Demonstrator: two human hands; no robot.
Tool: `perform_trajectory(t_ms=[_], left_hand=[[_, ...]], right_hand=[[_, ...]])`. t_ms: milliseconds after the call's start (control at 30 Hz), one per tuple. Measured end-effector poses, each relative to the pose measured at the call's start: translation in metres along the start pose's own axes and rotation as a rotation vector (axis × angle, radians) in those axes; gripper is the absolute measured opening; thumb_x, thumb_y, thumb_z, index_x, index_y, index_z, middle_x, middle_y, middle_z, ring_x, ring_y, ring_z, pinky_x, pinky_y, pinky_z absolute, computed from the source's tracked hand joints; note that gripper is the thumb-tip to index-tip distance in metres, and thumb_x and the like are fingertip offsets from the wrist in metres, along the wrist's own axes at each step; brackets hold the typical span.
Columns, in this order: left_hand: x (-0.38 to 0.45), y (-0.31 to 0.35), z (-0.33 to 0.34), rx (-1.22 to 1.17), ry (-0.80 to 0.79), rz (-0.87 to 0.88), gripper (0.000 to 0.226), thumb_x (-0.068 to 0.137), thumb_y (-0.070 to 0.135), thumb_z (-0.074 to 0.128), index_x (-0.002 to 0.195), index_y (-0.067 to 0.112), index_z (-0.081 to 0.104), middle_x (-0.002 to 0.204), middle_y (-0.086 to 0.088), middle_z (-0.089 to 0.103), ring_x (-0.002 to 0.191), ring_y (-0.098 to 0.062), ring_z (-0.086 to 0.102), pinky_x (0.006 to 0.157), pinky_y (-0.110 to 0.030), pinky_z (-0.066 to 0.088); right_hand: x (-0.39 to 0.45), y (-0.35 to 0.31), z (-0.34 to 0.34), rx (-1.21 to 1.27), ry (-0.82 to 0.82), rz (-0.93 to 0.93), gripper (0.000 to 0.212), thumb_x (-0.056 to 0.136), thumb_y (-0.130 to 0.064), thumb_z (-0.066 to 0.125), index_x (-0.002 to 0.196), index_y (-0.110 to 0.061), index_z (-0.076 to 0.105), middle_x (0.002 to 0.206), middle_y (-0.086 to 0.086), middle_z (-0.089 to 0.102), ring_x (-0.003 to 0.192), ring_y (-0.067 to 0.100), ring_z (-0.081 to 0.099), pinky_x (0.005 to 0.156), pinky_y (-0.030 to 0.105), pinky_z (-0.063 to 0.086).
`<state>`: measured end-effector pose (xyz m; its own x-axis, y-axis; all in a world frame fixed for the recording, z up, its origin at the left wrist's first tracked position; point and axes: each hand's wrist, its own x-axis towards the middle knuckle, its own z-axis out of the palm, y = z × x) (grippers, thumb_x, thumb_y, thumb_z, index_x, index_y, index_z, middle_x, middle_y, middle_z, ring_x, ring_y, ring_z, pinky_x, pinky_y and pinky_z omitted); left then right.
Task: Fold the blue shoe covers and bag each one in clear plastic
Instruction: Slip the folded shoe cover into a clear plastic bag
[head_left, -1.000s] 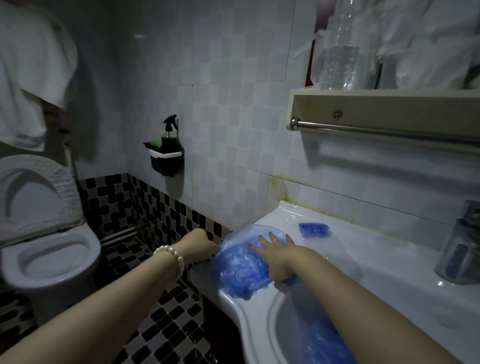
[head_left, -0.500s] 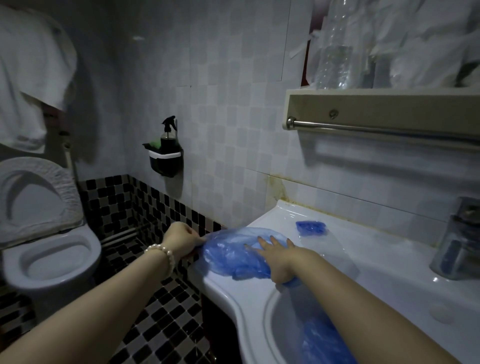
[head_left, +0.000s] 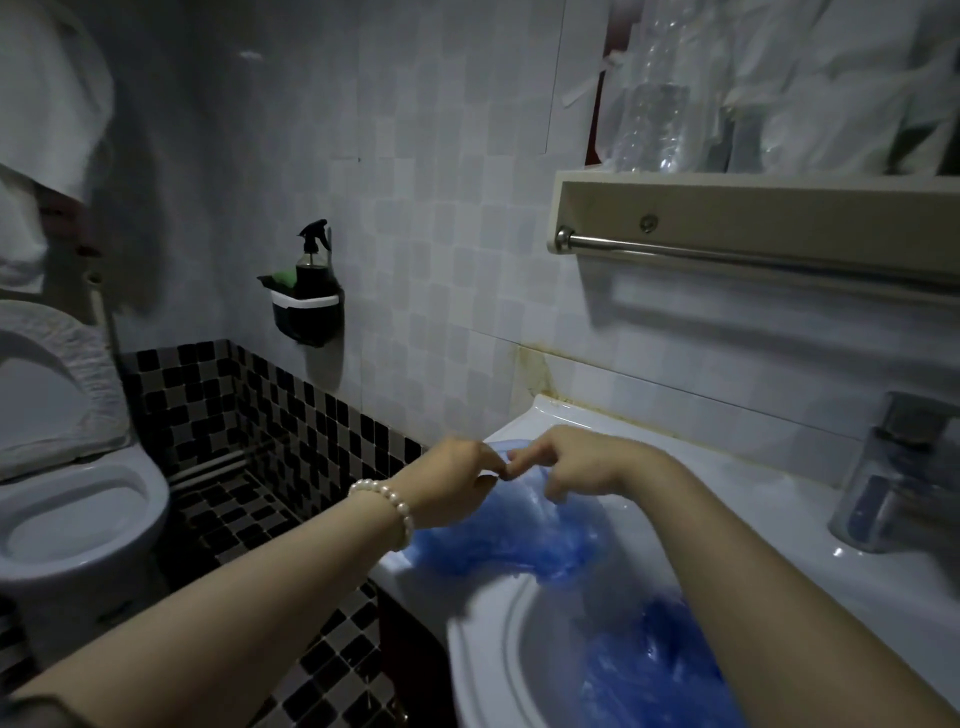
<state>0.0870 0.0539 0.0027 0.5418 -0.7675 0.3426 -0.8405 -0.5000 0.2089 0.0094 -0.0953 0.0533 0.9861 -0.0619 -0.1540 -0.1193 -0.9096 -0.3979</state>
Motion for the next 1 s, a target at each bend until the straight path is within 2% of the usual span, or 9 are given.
perform_trajectory(t_ms=[67,133,200,300,400,467,567,833,1000], left_hand=[[-0.005,-0.007,0.009,0.05,-0.04,0.028,0.03,0.093,0.009,0.049,0.118,0.012,0.066,0.123,-0.006,0.063,0.113,-0.025,0.058,0.097,-0.033,0.043],[-0.011,-0.011,0.018,0.1,-0.1,0.085,0.033,0.094,0.006,0.044,0.12,0.008,0.063,0.134,-0.007,0.056,0.128,-0.023,0.047,0.108,-0.033,0.035],[-0.014,-0.019,0.029,0.092,-0.075,0.122,0.037,0.094,0.007,0.041,0.125,0.01,0.061,0.139,-0.002,0.051,0.136,-0.017,0.038,0.116,-0.027,0.021],[-0.021,-0.019,0.033,0.062,-0.108,0.131,0.041,0.091,0.019,0.036,0.116,0.009,0.067,0.126,-0.006,0.062,0.12,-0.02,0.056,0.107,-0.021,0.021],[-0.03,-0.019,0.033,0.068,-0.227,0.033,0.065,0.099,0.05,0.03,0.15,0.012,0.021,0.158,-0.002,0.012,0.146,-0.016,0.008,0.111,-0.02,-0.004],[-0.034,-0.022,0.033,0.158,-0.379,-0.037,0.094,0.083,0.074,0.027,0.151,0.016,-0.002,0.158,0.002,-0.01,0.144,-0.013,-0.014,0.11,-0.025,-0.014],[-0.032,-0.024,0.034,0.213,-0.42,-0.045,0.115,0.063,0.089,0.021,0.15,0.021,-0.012,0.156,0.002,-0.018,0.142,-0.015,-0.023,0.115,-0.036,-0.016],[-0.033,-0.008,0.03,0.207,-0.397,-0.096,0.124,0.058,0.089,0.031,0.149,0.019,-0.013,0.156,0.004,-0.015,0.144,-0.014,-0.016,0.104,-0.027,-0.019],[-0.035,-0.001,0.031,0.163,-0.384,-0.188,0.121,0.066,0.087,0.041,0.15,0.017,-0.008,0.158,0.0,-0.012,0.146,-0.018,-0.011,0.111,-0.032,-0.012]], right_hand=[[0.007,-0.001,0.016,0.22,0.363,0.065,0.042,0.079,0.003,0.049,0.108,-0.02,0.07,0.117,0.006,0.066,0.108,0.022,0.059,0.094,0.032,0.048],[0.019,-0.007,0.046,0.155,0.557,0.16,0.04,0.086,-0.002,0.045,0.121,-0.014,0.061,0.128,0.01,0.059,0.118,0.026,0.053,0.102,0.034,0.041],[0.03,-0.009,0.076,-0.06,0.457,0.184,0.042,0.097,-0.016,0.036,0.139,-0.014,0.041,0.148,0.009,0.038,0.137,0.028,0.032,0.112,0.038,0.024],[0.047,0.004,0.095,-0.251,0.258,0.17,0.05,0.102,-0.035,0.016,0.151,-0.023,0.012,0.16,0.002,0.002,0.146,0.025,-0.002,0.116,0.048,-0.001],[0.055,0.02,0.093,-0.374,0.165,0.135,0.053,0.101,-0.045,0.01,0.151,-0.032,-0.001,0.159,-0.001,-0.012,0.145,0.025,-0.014,0.114,0.055,-0.006],[0.055,0.025,0.09,-0.427,0.119,0.106,0.054,0.099,-0.05,0.01,0.149,-0.036,-0.006,0.158,-0.002,-0.016,0.144,0.027,-0.016,0.113,0.057,-0.005],[0.056,0.029,0.088,-0.453,0.102,0.066,0.056,0.098,-0.054,0.01,0.148,-0.039,-0.01,0.158,-0.002,-0.017,0.144,0.028,-0.015,0.113,0.056,-0.005],[0.068,0.037,0.088,-0.474,0.106,-0.03,0.057,0.097,-0.056,0.011,0.148,-0.038,-0.006,0.159,-0.005,-0.01,0.146,0.023,-0.007,0.117,0.051,-0.003],[0.067,0.036,0.086,-0.451,0.126,-0.049,0.056,0.098,-0.054,0.014,0.15,-0.036,0.001,0.159,-0.006,-0.005,0.146,0.02,-0.003,0.117,0.048,-0.002]])
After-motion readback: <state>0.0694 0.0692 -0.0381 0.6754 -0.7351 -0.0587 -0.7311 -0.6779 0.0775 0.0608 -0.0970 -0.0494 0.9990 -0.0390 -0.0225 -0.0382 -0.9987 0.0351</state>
